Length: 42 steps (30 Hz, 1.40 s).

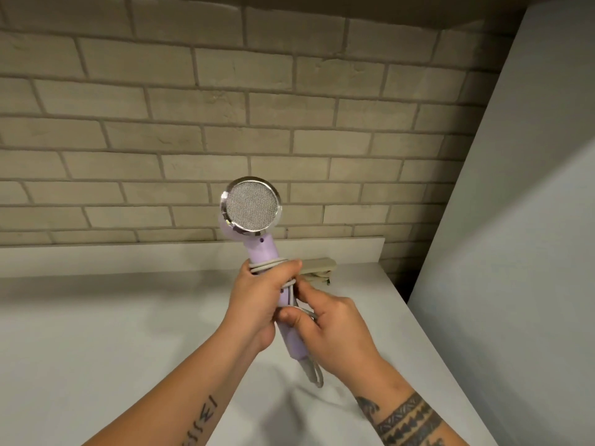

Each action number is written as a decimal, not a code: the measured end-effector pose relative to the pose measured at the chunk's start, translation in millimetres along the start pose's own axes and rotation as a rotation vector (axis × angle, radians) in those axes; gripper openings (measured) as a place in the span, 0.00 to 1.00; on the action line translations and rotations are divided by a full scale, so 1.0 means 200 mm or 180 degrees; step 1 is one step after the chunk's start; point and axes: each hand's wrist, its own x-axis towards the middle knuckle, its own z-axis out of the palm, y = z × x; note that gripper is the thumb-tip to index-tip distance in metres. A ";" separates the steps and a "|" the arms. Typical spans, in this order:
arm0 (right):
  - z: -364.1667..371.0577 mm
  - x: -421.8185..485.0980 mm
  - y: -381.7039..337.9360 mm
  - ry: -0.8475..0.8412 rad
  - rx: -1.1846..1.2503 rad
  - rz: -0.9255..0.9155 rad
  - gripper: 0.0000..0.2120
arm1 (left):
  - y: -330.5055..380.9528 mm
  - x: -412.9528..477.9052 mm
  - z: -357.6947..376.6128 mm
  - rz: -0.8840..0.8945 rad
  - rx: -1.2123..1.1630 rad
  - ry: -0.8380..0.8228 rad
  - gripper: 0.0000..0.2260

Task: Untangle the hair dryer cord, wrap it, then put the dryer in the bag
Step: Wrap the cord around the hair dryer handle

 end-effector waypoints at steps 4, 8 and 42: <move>-0.06 0.05 0.02 -0.0016 0.0182 -0.0236 0.14 | 0.02 0.00 -0.05 -0.0519 -0.0135 -0.0532 0.06; -0.05 0.06 0.01 0.0016 0.0918 0.0211 0.06 | 0.02 -0.05 -0.06 -0.0840 -0.0354 -0.0890 0.07; 0.02 -0.01 -0.05 0.0136 -0.0353 0.0462 0.20 | 0.04 -0.07 0.01 -0.0446 -0.0134 -0.0421 0.19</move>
